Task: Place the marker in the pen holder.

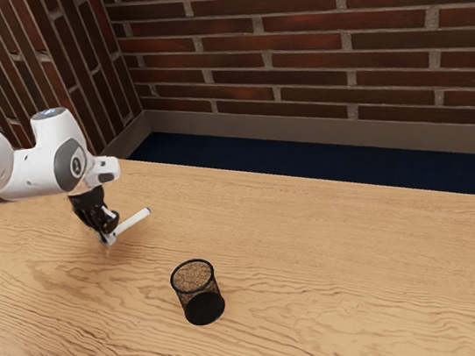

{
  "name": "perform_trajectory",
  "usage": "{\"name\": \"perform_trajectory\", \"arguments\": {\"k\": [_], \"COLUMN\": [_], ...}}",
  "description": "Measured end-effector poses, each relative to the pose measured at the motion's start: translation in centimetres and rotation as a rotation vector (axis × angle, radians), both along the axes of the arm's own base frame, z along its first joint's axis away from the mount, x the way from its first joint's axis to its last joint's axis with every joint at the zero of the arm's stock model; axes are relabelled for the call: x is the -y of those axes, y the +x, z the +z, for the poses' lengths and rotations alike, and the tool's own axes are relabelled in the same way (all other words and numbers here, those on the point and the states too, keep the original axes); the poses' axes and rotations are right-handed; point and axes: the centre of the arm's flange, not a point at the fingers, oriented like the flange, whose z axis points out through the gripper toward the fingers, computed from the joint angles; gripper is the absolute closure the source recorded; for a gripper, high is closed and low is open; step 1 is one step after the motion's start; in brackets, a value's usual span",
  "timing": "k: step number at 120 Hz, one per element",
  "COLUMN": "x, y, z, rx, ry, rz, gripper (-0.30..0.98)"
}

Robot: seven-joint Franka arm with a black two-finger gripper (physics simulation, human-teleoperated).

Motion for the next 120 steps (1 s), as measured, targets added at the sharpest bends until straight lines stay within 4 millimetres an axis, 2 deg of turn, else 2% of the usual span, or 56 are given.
{"name": "perform_trajectory", "arguments": {"k": [16,35,55,67,77,96,120], "x": [3.1,8.6,15.7,18.9,19.8,20.0,21.9], "y": [1.1,1.9,1.9,1.4,0.8,-1.3,-4.4], "z": [4.3,9.5,11.8,12.8,13.6,14.7,14.6], "rx": [0.064,0.133,0.12,0.068,0.002,-0.17,-0.411], "ry": [0.0,-0.012,-0.054,-0.086,-0.106,-0.099,-0.055], "rz": [-0.044,-0.121,-0.218,-0.262,-0.278,-0.297,-0.331], "gripper": [0.79,0.78,0.77,0.77,0.77,0.77,0.77]}}
